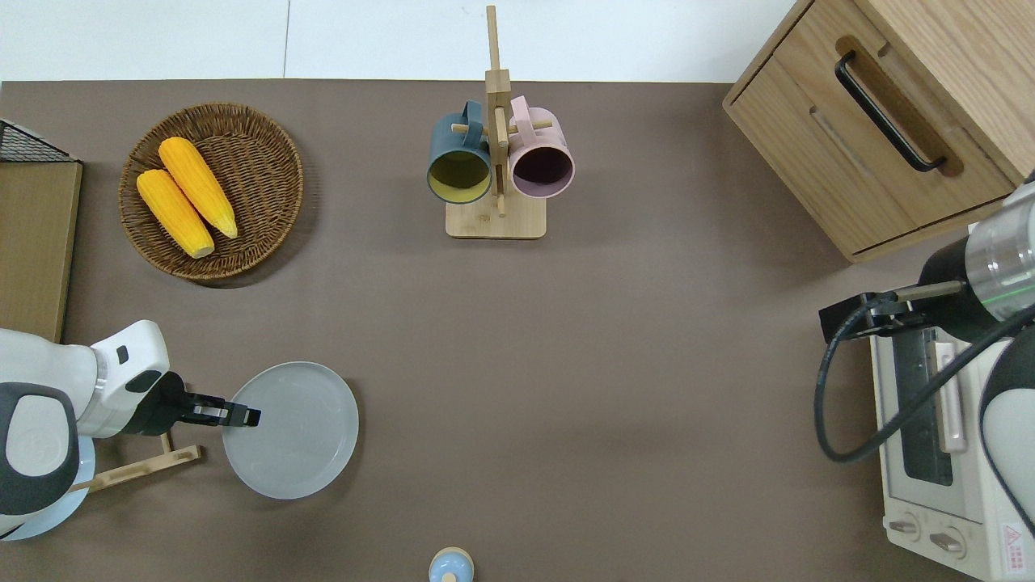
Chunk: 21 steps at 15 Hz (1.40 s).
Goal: Pick gray plate from low plate rack and place it on table with left arm
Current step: 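Carry the plate away from the rack and lower it onto the table, then open the left gripper and withdraw it toward the rack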
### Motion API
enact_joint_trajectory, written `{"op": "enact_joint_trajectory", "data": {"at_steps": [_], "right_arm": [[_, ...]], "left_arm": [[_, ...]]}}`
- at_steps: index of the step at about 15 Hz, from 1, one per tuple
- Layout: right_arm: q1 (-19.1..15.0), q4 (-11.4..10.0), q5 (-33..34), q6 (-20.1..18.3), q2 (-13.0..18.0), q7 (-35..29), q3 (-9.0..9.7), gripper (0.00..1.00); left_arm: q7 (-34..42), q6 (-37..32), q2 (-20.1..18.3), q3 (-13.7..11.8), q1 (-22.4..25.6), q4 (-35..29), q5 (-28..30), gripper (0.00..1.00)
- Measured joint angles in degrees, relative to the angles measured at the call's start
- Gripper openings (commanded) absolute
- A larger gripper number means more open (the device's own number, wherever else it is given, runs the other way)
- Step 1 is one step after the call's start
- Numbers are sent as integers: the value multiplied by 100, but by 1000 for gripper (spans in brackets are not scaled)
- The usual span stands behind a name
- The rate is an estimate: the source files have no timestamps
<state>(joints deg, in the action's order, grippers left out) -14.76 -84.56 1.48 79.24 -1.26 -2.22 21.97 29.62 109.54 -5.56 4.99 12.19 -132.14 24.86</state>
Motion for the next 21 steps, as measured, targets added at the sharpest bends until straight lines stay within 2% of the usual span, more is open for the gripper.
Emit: {"op": "enact_joint_trajectory", "data": {"at_steps": [5,10,11,21], "right_arm": [[0,0,0,0,0,0,0,983],[0,0,0,0,0,0,0,983],[0,0,0,0,0,0,0,983],[0,0,0,0,0,0,0,983]], "left_arm": [[94,86,98,-4,0,-97,17,285],[103,109,122,-33,15,-96,17,658],[105,113,122,-44,19,-96,17,704],[125,205,118,-116,31,46,-30,897]]}}
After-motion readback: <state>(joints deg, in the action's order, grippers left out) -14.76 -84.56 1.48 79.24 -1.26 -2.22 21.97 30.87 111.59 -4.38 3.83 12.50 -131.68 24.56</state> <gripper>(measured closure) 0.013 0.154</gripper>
